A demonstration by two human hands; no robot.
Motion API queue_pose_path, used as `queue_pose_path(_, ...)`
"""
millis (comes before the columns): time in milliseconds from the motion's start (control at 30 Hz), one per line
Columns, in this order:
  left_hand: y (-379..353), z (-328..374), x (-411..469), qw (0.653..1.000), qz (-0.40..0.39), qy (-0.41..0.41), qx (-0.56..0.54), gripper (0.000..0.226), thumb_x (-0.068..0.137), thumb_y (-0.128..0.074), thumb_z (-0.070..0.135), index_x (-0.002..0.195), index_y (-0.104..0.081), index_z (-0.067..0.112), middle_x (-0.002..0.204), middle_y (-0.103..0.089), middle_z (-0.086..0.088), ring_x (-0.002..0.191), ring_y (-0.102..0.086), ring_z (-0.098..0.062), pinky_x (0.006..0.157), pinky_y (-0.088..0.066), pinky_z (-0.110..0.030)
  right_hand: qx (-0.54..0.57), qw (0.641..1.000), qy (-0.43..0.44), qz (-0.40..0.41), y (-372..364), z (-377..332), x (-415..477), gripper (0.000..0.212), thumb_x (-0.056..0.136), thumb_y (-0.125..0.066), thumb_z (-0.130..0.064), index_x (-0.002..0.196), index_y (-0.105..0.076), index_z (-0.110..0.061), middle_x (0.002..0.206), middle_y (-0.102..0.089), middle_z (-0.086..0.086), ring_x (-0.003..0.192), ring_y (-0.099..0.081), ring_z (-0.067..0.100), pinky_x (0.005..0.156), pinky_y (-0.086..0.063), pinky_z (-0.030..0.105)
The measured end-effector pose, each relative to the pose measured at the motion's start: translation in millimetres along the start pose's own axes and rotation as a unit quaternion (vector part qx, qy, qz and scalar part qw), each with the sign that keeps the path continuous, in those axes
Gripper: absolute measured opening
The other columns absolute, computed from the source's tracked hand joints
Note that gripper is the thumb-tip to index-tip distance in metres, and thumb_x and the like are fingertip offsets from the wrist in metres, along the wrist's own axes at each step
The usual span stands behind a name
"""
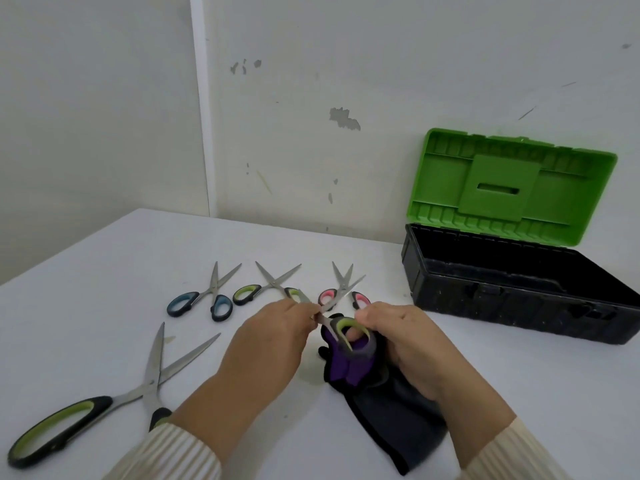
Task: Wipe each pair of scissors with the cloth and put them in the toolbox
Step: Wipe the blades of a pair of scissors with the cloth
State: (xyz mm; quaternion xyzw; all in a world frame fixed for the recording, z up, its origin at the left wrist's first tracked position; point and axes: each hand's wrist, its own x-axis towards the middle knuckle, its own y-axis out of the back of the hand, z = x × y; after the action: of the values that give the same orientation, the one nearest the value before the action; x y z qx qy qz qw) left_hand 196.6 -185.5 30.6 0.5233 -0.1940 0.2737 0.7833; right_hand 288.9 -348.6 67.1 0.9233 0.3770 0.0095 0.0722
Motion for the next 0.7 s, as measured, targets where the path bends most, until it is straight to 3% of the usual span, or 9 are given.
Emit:
queue_pose_path(67,5.3,4.4,2.4,0.988,-0.031,0.123,-0.089,0.011,0.09,-0.06,0.024,0.101,-0.062,0.025,0.086,-0.067,0.011,0.083,-0.063,-0.01,0.072,-0.049,-0.021,-0.057,0.998,-0.001,0.026,0.1,-2.9,-3.6,0.029,0.065,-0.062,-0.034,0.068,-0.07,-0.007,0.071,-0.064,0.009,0.069,-0.056,0.017,0.074,-0.043,0.034)
queue_pose_path(200,17.7,6.3,7.2,0.924,-0.073,0.307,-0.215,0.023,0.078,-0.074,0.035,0.09,-0.058,0.024,0.08,-0.068,0.009,0.075,-0.06,-0.001,0.059,-0.039,-0.017,-0.104,0.993,0.016,0.052,0.8,-3.9,-4.3,0.022,0.064,-0.058,-0.03,0.062,-0.07,-0.011,0.084,-0.064,0.013,0.074,-0.056,0.016,0.071,-0.043,0.028)
queue_pose_path(333,31.4,0.2,10.7,0.829,-0.201,0.361,-0.376,0.011,0.082,-0.071,0.027,0.074,-0.072,0.019,0.074,-0.076,0.005,0.058,-0.051,-0.006,0.053,-0.036,-0.02,-0.093,0.995,0.024,0.034,7.3,0.5,-0.9,0.024,0.066,-0.056,-0.027,0.061,-0.069,-0.007,0.075,-0.063,-0.006,0.078,-0.057,0.013,0.074,-0.043,0.027)
queue_pose_path(467,31.6,-1.0,8.8,0.767,-0.222,0.378,-0.469,0.019,0.085,-0.067,0.022,0.07,-0.077,0.015,0.063,-0.067,-0.001,0.056,-0.059,-0.014,0.056,-0.047,-0.025,-0.072,0.997,0.021,0.027,12.7,4.5,2.2,0.022,0.065,-0.057,-0.022,0.059,-0.068,-0.003,0.071,-0.065,-0.008,0.078,-0.059,0.005,0.078,-0.041,0.025)
queue_pose_path(567,29.1,-0.1,8.2,0.759,-0.211,0.386,-0.48,0.016,0.087,-0.066,0.018,0.082,-0.072,0.004,0.058,-0.062,-0.005,0.05,-0.059,-0.019,0.051,-0.049,-0.029,-0.109,0.991,0.021,0.079,18.6,6.7,6.5,0.017,0.074,-0.067,-0.019,0.065,-0.069,-0.006,0.083,-0.067,0.0,0.078,-0.062,0.013,0.076,-0.046,0.027)
queue_pose_path(633,27.8,-0.9,7.6,0.768,-0.218,0.387,-0.462,0.016,0.087,-0.066,0.017,0.079,-0.072,0.004,0.059,-0.061,-0.007,0.044,-0.053,-0.019,0.046,-0.044,-0.028,-0.147,0.968,0.065,0.195,26.0,4.4,9.7,0.011,0.075,-0.069,-0.013,0.064,-0.07,-0.016,0.086,-0.064,0.001,0.083,-0.061,0.016,0.079,-0.048,0.03)
queue_pose_path(700,24.9,0.3,7.4,0.783,-0.23,0.382,-0.434,0.02,0.086,-0.068,0.018,0.069,-0.071,0.008,0.065,-0.063,-0.012,0.042,-0.05,-0.019,0.045,-0.042,-0.027,-0.207,0.925,0.136,0.29,29.3,-3.3,6.7,0.019,0.074,-0.07,-0.008,0.069,-0.067,-0.025,0.089,-0.061,-0.007,0.086,-0.058,0.005,0.083,-0.045,0.024)
